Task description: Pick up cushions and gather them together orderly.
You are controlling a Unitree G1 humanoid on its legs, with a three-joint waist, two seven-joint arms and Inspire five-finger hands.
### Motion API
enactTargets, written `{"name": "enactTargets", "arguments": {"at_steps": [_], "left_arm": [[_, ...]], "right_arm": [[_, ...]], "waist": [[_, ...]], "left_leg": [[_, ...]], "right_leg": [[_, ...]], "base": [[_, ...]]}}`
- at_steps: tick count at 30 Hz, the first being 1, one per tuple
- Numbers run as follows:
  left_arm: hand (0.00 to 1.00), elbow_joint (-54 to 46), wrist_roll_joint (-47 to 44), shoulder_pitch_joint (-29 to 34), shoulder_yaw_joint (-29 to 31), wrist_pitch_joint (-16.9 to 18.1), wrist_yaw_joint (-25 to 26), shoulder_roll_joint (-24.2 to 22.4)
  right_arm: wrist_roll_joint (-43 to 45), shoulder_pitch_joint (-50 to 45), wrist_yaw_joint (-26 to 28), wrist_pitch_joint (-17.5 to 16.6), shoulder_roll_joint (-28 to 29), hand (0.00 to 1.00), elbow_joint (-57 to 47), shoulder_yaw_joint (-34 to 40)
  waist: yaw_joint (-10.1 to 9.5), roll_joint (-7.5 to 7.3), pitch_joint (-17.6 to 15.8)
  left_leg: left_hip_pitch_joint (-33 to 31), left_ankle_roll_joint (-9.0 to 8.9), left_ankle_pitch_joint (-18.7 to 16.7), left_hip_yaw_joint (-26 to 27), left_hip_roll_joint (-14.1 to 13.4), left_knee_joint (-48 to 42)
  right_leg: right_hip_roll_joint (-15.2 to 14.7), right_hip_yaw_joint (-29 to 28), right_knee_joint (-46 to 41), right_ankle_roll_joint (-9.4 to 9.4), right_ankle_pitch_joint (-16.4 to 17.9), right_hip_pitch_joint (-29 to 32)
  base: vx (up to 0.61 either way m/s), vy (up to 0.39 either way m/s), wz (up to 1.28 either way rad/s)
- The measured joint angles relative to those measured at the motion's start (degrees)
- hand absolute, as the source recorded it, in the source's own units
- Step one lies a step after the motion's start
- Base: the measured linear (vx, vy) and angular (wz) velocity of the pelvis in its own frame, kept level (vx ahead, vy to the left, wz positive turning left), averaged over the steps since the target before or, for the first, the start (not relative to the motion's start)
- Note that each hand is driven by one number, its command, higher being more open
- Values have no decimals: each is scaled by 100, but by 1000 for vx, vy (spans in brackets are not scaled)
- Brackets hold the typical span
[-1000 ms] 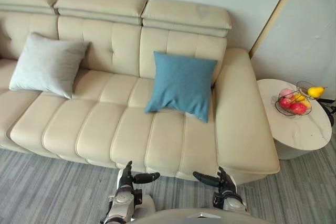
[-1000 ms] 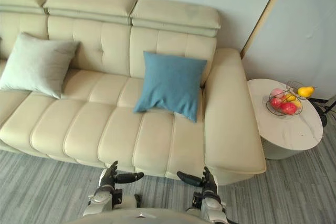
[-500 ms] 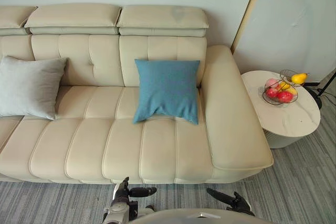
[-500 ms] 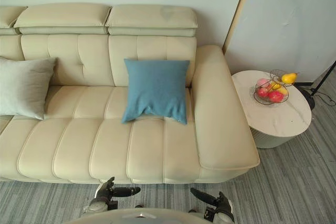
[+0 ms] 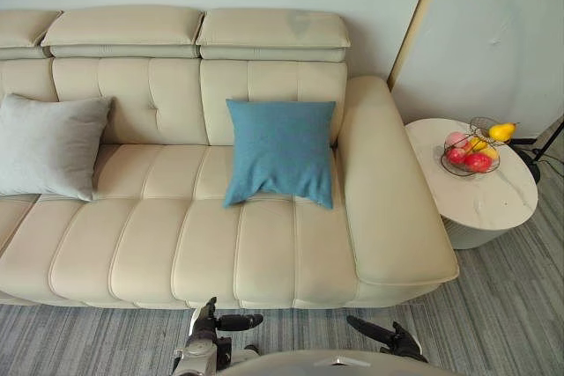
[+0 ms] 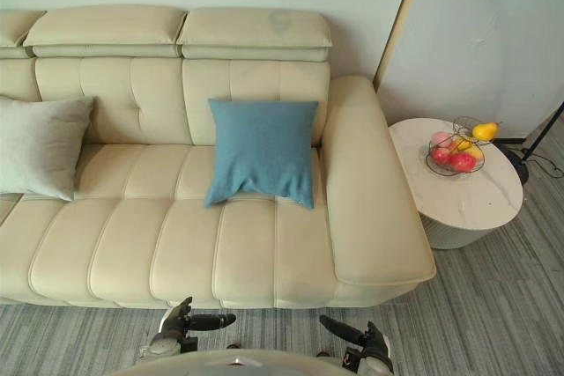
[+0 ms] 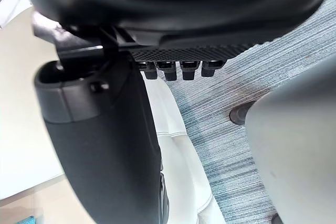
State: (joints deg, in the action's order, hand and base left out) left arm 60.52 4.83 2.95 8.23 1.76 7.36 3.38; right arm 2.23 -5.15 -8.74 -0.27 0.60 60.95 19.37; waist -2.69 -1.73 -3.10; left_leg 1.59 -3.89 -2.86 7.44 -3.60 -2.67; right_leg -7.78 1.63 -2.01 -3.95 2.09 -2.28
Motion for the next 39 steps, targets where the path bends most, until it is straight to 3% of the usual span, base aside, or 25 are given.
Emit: {"name": "enactTargets", "arguments": {"at_steps": [10, 18, 21, 23, 24, 26, 28, 29, 30, 31, 32, 34, 35, 37, 39], "left_arm": [[100, -5, -83, 71, 176, 6, -102, -125], [100, -67, -69, 109, 233, 5, -153, -208], [100, -146, -56, 98, 508, 5, -156, -338], [100, -168, -48, 91, 694, 6, -153, -356], [100, -169, -42, 82, 753, 10, -152, -378], [100, -170, -24, 65, 897, 16, -151, -434], [100, -175, -23, 39, 920, 20, -147, -444], [100, -175, 9, 36, 916, 19, -155, -442], [100, -186, 9, 2, 924, 17, -150, -401], [100, -191, 13, -8, 922, 17, -126, -381], [100, -201, 18, -3, 908, 11, -124, -348], [100, -233, 18, 18, 852, 1, -143, -294], [100, -247, 17, 21, 853, 1, -141, -289], [100, -228, 18, -15, 817, -26, -152, -392], [100, -250, 18, -58, 593, 24, -146, -412]], "right_arm": [[-4, -112, 209, 19, -74, 100, -175, 84], [0, -131, 216, 20, -102, 100, -363, 67], [-12, -132, 216, 11, -72, 100, -545, -108], [-39, -111, 216, 5, -73, 100, -575, -283], [-49, -85, 214, 11, -85, 100, -574, -330], [-101, -24, 191, 21, -125, 100, -568, -411], [-229, -7, 200, 29, -148, 100, -614, -576], [-308, 57, 200, 28, -189, 100, -643, -777], [-346, 154, 199, 53, -210, 100, -626, -835], [-364, 212, 212, 69, -201, 100, -622, -847], [-401, 263, 215, 93, -181, 100, -630, -900], [-444, 175, 191, 95, -131, 100, -625, -883], [-449, 168, 184, 95, -114, 100, -625, -874], [-428, 215, 193, 33, -174, 100, -691, -619], [-439, 210, 151, 30, -177, 100, -706, -405]], "waist": [[45, 123, -43], [161, 216, -144], [155, 257, -263], [147, 201, -308], [148, 188, -332], [171, 232, -375], [175, 239, -379], [171, 241, -389], [133, 261, -435], [117, 234, -453], [107, 195, -465], [101, 90, -434], [95, 58, -422], [250, 283, -496], [299, 343, -537]], "left_leg": [[630, -27, -11, 716, -91, 296], [849, -188, -81, 1142, -355, 281], [758, -240, -323, 1357, -504, -231], [583, -85, -416, 1172, -524, -675], [447, 101, -539, 919, -523, -943], [340, 249, -831, 700, -567, -1340], [371, 253, -1098, 888, -663, -1460], [482, 106, -1395, 1311, -773, -1368], [518, -83, -1391, 1815, -845, -1301], [552, -161, -1359, 2087, -915, -1292], [645, -212, -1331, 2470, -947, -1242], [893, -244, -1309, 3049, -870, -1265], [933, -244, -1310, 3179, -813, -1289], [1159, -119, -1226, 3484, -837, -1185], [1455, -223, -1130, 3741, -713, -953]], "right_leg": [[102, -581, -144, -66, 40, -80], [351, -904, -243, -66, 44, -55], [562, -1329, -531, -35, 89, 208], [641, -1717, -729, -27, 100, 438], [713, -1980, -844, -28, 98, 584], [897, -2405, -942, -74, 58, 779], [1085, -2745, -968, -76, 4, 932], [1234, -2904, -967, -23, -44, 1120], [1165, -2551, -1045, 251, -103, 1348], [1150, -2215, -1362, 256, -149, 1580], [1078, -1406, -1921, 278, -106, 1887], [678, 680, -2204, 640, 136, 1899], [608, 1136, -2133, 781, 163, 1884], [520, 2119, -1807, 1177, 288, 1673], [255, 2701, -2169, 1171, 636, 1620]], "base": [[-10, 9, -33], [-14, -34, -26], [-12, -50, -76], [0, -70, -98], [-7, -57, -89], [-80, 6, -115], [-136, 95, -129], [-194, 163, -188], [-137, 119, -194], [-54, 125, -187], [65, 65, -165], [128, 49, -177], [150, 31, -176], [144, 16, -132], [218, 34, -98]]}}
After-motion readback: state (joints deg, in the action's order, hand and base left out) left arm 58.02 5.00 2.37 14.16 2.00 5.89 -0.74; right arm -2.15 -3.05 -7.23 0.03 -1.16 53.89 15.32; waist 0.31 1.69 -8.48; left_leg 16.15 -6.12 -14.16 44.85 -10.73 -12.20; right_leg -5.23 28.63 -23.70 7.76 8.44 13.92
